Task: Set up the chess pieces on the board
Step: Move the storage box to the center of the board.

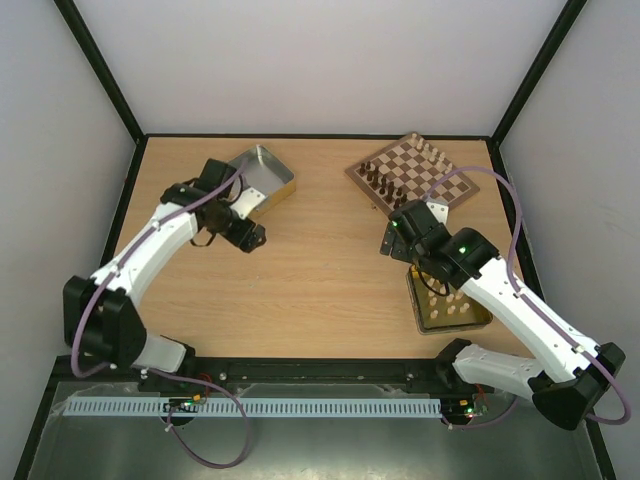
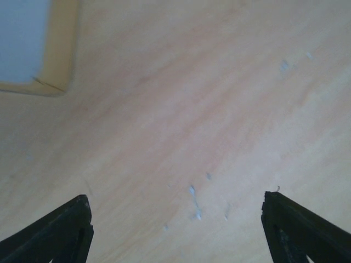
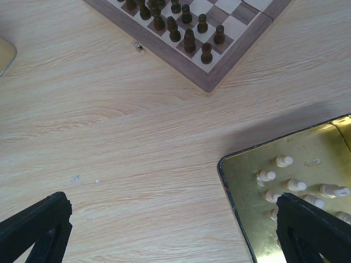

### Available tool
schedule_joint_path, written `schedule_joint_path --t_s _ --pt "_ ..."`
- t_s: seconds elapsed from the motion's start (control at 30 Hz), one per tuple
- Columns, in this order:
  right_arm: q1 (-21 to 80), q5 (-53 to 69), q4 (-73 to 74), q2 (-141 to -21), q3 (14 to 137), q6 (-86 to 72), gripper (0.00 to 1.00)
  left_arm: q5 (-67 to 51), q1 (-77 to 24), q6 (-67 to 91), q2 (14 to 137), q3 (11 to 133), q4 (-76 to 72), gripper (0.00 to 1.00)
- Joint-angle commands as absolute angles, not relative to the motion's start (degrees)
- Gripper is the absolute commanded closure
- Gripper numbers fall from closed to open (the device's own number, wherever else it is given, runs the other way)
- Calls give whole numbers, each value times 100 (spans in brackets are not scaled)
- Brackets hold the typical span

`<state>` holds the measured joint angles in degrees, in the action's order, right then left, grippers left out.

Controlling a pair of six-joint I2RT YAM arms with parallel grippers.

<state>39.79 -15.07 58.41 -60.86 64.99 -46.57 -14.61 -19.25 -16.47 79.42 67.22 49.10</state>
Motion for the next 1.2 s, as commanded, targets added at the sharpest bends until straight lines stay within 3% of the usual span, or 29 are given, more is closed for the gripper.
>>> schedule_joint_path --t_s 0.0,0.2,0.27,0.77,1.17 --pt "4008 -1588 6127 -6135 6464 -4968 3 -1071 -1575 -1863 8805 7617 4588 21" --pt "4008 -1340 6160 -6062 6616 -5242 3 -1102 -1113 -1994 10325 8955 4536 43" --pt "4008 -1300 6190 -6043 6650 -5329 3 -1132 -1059 -1999 10807 9375 4588 47" --pt "4008 -1108 6384 -5782 6490 -5766 3 -859 -765 -1987 12792 10957 4549 49" --pt "4003 -1152 6129 -6015 6206 -5547 3 -773 208 -2179 12925 10518 4449 45"
